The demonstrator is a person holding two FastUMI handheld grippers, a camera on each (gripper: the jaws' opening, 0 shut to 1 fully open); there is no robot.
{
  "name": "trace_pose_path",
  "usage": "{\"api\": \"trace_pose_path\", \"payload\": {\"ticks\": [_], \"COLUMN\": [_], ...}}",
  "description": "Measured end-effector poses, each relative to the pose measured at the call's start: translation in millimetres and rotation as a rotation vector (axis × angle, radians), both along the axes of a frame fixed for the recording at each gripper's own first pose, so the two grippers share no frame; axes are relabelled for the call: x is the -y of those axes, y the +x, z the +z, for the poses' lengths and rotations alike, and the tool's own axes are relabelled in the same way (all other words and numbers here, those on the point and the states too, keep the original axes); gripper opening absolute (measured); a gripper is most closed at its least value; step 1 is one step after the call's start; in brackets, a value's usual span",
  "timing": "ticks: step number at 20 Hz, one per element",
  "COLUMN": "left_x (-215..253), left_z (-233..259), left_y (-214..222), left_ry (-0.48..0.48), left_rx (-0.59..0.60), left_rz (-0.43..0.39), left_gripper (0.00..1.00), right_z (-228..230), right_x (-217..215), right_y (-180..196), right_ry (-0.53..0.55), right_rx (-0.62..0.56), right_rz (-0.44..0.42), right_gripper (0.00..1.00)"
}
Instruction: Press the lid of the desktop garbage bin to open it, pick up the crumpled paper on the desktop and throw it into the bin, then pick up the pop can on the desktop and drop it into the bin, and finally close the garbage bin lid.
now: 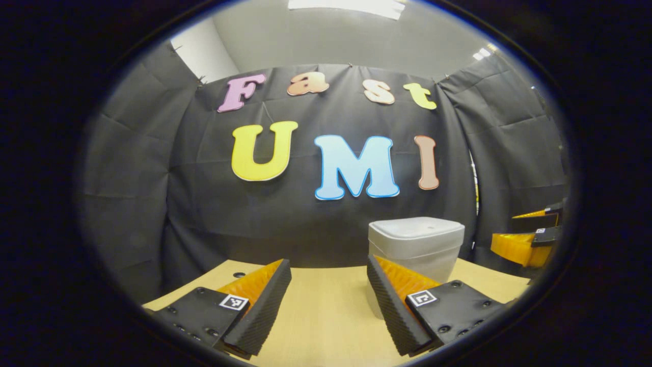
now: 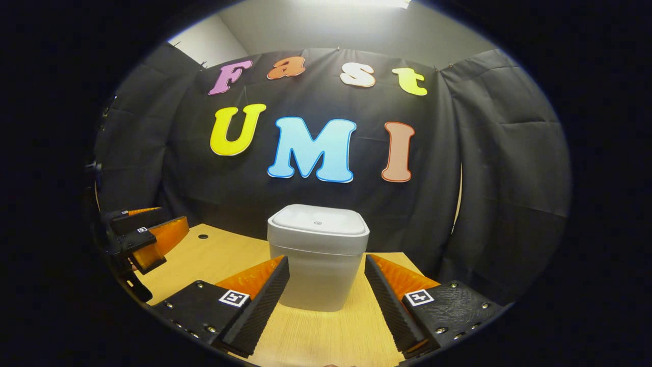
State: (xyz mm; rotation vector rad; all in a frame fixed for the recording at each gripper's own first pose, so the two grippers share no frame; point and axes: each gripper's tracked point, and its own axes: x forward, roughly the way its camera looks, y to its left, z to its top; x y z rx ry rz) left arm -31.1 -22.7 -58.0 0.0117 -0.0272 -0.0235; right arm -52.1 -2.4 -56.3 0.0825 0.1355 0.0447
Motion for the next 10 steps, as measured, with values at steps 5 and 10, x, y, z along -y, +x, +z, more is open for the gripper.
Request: {"api": "trace_pose_path", "payload": {"ticks": [5, 10], "left_x": [52, 105], "left_z": [19, 34], "left_y": [-12, -19], "left_ry": [-0.010, -0.022], "left_rx": [0.015, 0.022], "left_rz": [0.039, 0.031], "left_gripper": [0.98, 1.00], "right_z": [3, 17], "right_x": [47, 68], "right_y": [-2, -7], "right_ry": [-0.024, -0.024], "right_rx": [0.035, 0.108], "right_rz": [0.018, 0.064], "right_gripper": [0.95, 0.95]}}
